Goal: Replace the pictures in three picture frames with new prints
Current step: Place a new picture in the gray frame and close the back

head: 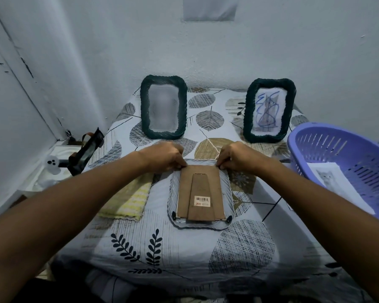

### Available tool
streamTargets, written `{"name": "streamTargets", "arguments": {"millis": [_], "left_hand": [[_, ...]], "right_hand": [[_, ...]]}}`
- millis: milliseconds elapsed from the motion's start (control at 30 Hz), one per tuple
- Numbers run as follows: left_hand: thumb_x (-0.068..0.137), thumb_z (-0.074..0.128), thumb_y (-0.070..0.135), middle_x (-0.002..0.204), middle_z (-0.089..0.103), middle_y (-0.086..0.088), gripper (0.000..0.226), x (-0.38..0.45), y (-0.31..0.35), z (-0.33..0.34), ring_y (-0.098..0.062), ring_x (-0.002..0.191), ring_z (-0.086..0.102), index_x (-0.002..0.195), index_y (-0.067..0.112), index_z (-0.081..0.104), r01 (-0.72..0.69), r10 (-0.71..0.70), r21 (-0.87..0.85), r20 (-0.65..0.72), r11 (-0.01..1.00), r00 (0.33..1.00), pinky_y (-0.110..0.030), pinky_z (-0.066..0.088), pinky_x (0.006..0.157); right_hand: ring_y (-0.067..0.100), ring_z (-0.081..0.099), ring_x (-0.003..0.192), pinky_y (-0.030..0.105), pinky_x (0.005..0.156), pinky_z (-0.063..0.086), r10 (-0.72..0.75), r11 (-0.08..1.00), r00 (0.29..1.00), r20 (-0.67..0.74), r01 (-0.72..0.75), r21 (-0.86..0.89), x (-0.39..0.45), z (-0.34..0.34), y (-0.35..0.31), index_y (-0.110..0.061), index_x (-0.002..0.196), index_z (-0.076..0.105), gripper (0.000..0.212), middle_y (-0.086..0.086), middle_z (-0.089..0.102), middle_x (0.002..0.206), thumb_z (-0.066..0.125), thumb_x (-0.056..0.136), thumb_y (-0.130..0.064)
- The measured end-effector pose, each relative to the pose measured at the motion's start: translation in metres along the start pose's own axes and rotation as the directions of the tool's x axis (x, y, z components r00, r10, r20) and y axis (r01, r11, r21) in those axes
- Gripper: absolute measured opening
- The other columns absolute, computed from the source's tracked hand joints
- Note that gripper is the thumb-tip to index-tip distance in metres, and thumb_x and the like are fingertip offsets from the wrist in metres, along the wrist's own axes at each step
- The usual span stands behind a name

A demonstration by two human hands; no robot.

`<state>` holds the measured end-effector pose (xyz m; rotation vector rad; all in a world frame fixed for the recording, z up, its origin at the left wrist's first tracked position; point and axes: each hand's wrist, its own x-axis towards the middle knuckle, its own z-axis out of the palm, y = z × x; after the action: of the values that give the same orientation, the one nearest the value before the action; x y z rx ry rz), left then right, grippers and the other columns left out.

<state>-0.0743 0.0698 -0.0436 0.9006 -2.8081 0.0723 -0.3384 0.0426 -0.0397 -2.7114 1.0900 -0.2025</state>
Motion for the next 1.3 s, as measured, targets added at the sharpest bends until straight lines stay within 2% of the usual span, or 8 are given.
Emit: {"name": "streamTargets", "arguments": {"millis": [100, 233, 433, 667, 867, 1033, 1167, 1300], "left_hand": [[0.078, 0.075, 0.007, 0.073, 0.061, -0.005, 0.018, 0.0, 0.001, 0.0, -0.021, 0.064, 0.061, 0.096, 0.008, 0.076, -0.005, 0.005, -0.008, 0.008, 1.0, 1.0, -0.029, 0.048, 0.056], [0.08, 0.072, 0.005, 0.075, 0.062, -0.006, 0.019, 0.003, 0.002, -0.001, -0.022, 0.066, 0.062, 0.098, 0.006, 0.075, 0.011, -0.011, -0.011, 0.032, 1.0, 0.999, -0.024, 0.041, 0.059], [0.078, 0.074, 0.004, 0.075, 0.065, -0.009, 0.015, 0.001, 0.0, 0.0, -0.024, 0.068, 0.063, 0.093, 0.004, 0.076, 0.035, -0.035, -0.046, 0.011, 0.998, 0.999, -0.022, 0.042, 0.061], [0.078, 0.075, 0.005, 0.074, 0.064, -0.007, 0.014, 0.002, -0.002, 0.002, -0.022, 0.067, 0.062, 0.091, 0.005, 0.076, 0.056, -0.054, -0.075, 0.027, 0.996, 0.998, -0.022, 0.043, 0.061], [0.079, 0.074, 0.01, 0.075, 0.063, -0.003, 0.014, 0.003, -0.004, 0.005, -0.011, 0.068, 0.052, 0.093, 0.008, 0.077, 0.179, -0.178, -0.166, 0.019, 0.97, 0.984, -0.009, 0.03, 0.06], [0.078, 0.076, 0.012, 0.074, 0.062, -0.002, 0.015, 0.002, -0.005, 0.007, -0.011, 0.068, 0.051, 0.092, 0.01, 0.077, 0.231, -0.23, -0.201, 0.03, 0.952, 0.973, -0.021, 0.036, 0.062], [0.077, 0.076, 0.012, 0.073, 0.054, 0.005, 0.015, 0.002, -0.003, 0.007, -0.011, 0.068, 0.05, 0.093, 0.01, 0.077, 0.256, -0.255, -0.204, 0.035, 0.945, 0.966, -0.024, 0.039, 0.062], [0.078, 0.076, 0.013, 0.074, 0.059, -0.003, 0.016, 0.002, -0.002, 0.007, -0.016, 0.068, 0.052, 0.093, 0.012, 0.077, 0.275, -0.269, -0.172, 0.057, 0.946, 0.961, -0.028, 0.043, 0.06]], "right_hand": [[0.02, 0.066, 0.087, 0.023, 0.079, 0.047, -0.008, 1.0, 1.0, -0.012, 0.009, 0.003, 0.0, 0.0, 0.001, -0.01, 0.093, 0.078, 0.017, 0.007, 0.074, 0.094, 0.077, 0.077, -0.008], [0.018, 0.066, 0.086, 0.028, 0.08, 0.051, -0.002, 1.0, 0.999, -0.033, 0.003, 0.023, 0.0, 0.001, -0.001, -0.01, 0.093, 0.078, 0.015, 0.006, 0.075, 0.093, 0.077, 0.077, -0.01], [0.01, 0.061, 0.081, 0.027, 0.08, 0.051, 0.031, 0.998, 0.999, -0.027, -0.029, 0.064, 0.0, 0.0, -0.002, -0.01, 0.094, 0.078, 0.016, 0.005, 0.075, 0.094, 0.076, 0.078, -0.009], [0.018, 0.065, 0.087, 0.028, 0.08, 0.05, 0.061, 0.994, 0.997, -0.044, -0.056, 0.098, -0.002, 0.002, -0.002, -0.008, 0.094, 0.078, 0.016, 0.007, 0.074, 0.095, 0.076, 0.078, -0.009], [0.001, 0.056, 0.072, 0.009, 0.069, 0.04, 0.126, 0.976, 0.991, -0.054, -0.114, 0.186, -0.002, 0.005, 0.001, -0.009, 0.091, 0.078, 0.014, 0.004, 0.074, 0.09, 0.077, 0.077, -0.009], [-0.01, 0.055, 0.066, 0.001, 0.064, 0.037, 0.175, 0.947, 0.983, -0.049, -0.154, 0.281, -0.004, 0.007, 0.004, -0.009, 0.089, 0.078, 0.013, -0.003, 0.07, 0.081, 0.078, 0.076, -0.008], [-0.014, 0.057, 0.065, 0.003, 0.064, 0.039, 0.198, 0.924, 0.979, -0.051, -0.169, 0.343, -0.004, 0.009, 0.006, -0.01, 0.086, 0.078, 0.011, -0.002, 0.072, 0.079, 0.078, 0.075, -0.007], [-0.013, 0.058, 0.065, 0.007, 0.066, 0.042, 0.22, 0.917, 0.974, -0.043, -0.192, 0.349, -0.004, 0.009, 0.008, -0.012, 0.088, 0.079, 0.013, -0.004, 0.072, 0.081, 0.078, 0.076, -0.008]]}}
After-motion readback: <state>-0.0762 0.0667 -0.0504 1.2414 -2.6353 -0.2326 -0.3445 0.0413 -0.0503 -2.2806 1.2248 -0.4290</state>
